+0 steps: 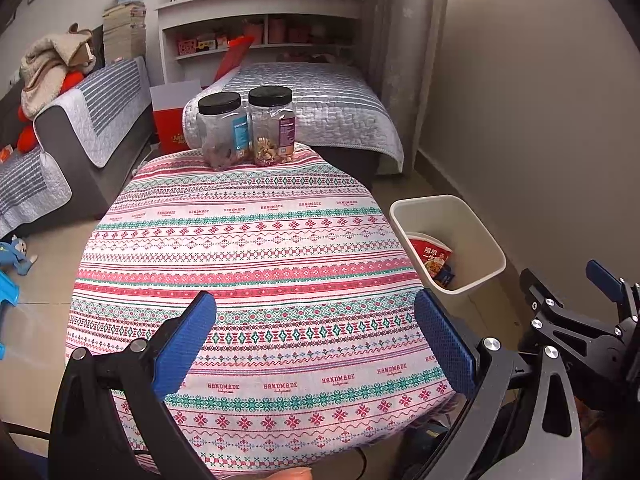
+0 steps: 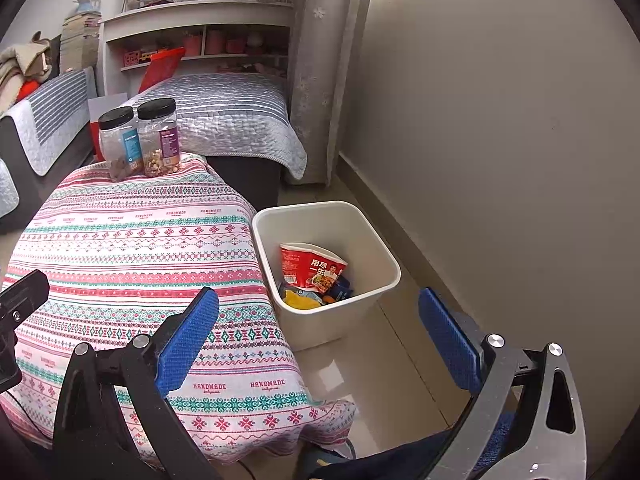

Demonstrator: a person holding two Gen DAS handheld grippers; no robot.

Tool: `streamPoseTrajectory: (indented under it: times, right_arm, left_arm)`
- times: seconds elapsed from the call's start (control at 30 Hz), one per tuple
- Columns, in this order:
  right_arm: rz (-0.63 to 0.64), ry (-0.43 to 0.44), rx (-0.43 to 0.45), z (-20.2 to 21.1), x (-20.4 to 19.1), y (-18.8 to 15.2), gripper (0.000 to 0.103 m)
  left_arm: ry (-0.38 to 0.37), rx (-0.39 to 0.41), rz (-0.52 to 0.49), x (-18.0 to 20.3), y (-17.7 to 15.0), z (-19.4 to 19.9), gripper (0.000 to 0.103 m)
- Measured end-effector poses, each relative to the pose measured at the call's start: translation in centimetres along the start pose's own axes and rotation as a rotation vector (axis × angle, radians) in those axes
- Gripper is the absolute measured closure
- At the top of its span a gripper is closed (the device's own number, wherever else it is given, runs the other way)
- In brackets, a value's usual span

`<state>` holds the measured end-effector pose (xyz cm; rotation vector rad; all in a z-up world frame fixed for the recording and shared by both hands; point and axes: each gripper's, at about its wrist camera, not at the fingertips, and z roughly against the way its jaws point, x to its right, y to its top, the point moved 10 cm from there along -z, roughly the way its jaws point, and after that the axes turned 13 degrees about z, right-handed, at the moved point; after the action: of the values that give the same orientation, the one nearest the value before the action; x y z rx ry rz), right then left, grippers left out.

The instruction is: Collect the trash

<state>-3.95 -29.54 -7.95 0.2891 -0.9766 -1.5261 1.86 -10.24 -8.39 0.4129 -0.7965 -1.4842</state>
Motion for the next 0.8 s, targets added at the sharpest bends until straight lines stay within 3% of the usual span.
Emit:
streamPoseTrajectory:
  times: [0.8]
  right_arm:
    - [0.012, -0.018, 0.004, -0.06, 0.10, -0.02, 0.007]
  left_arm:
    - [-0.002, 0.009, -0.011, 0.51, -0.13, 0.45, 0.007]
